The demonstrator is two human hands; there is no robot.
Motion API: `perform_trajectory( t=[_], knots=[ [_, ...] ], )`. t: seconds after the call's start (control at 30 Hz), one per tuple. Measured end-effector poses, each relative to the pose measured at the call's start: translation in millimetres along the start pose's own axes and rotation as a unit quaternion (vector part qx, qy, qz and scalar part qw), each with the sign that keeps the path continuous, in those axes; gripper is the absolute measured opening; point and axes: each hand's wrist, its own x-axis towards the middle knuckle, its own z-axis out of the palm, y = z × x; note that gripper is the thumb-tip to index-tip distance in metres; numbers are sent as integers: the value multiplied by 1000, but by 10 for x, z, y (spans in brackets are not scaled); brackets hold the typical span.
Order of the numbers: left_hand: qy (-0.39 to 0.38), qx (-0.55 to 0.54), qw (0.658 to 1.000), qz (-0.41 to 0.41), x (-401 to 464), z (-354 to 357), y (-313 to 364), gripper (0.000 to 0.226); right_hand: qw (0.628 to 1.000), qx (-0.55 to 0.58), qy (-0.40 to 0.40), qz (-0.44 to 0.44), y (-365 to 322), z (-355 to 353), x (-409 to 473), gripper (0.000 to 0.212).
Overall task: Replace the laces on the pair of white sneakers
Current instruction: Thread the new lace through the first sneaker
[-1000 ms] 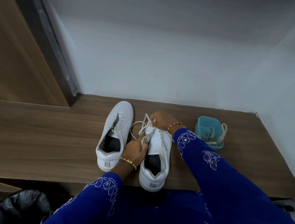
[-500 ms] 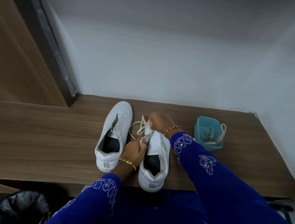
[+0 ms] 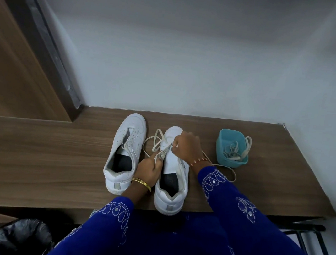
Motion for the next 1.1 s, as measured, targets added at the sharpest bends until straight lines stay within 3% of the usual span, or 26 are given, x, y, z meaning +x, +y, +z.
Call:
perform_trajectory(
  t=[0.13,0.43,0.53,0.63,0.7,0.73,0.83,0.87,0.9,0.97,1.0,1.03,1.1],
  knots=[
    [-2,15,1000,-4,-9,-13,29,61,998,-50,31,19,-84,57,31,22],
    [-17,5,1000,-12,-3,-22,13,62,998,-28,48,32,-133,129,11,24],
    [-10,13,1000,-16,0,-24,38,65,997,65,44,28,-35,121,-21,20],
    [-21,0,1000,-7,2,-32,44,64,957,287,-1,42,102,-58,-38,18],
    [-27,1,1000,-9,4,-24,41,65,867,487,2,102,185,-297,-82,26],
    [-26,5,1000,-13,1,-24,45,67,796,595,15,110,231,-426,-116,32],
    [-26,16,999,-21,-5,-30,59,63,479,877,19,27,396,-798,-215,24],
    [-33,15,999,-19,-5,-34,63,63,413,910,33,-12,462,-904,-230,15],
    [-39,12,999,-18,-7,-37,64,65,378,923,45,-50,507,-1015,-249,10],
    [-45,10,999,-21,-11,-47,66,63,386,917,35,-91,580,-1161,-275,15],
    [-44,7,999,-25,-16,-52,79,58,423,901,11,-95,583,-1200,-301,18],
    [-40,6,999,-28,-19,-50,75,53,479,873,-19,-86,579,-1190,-334,21],
    [-39,3,999,-31,-26,-49,88,43,643,762,-80,-15,577,-1057,-407,28]
  ],
)
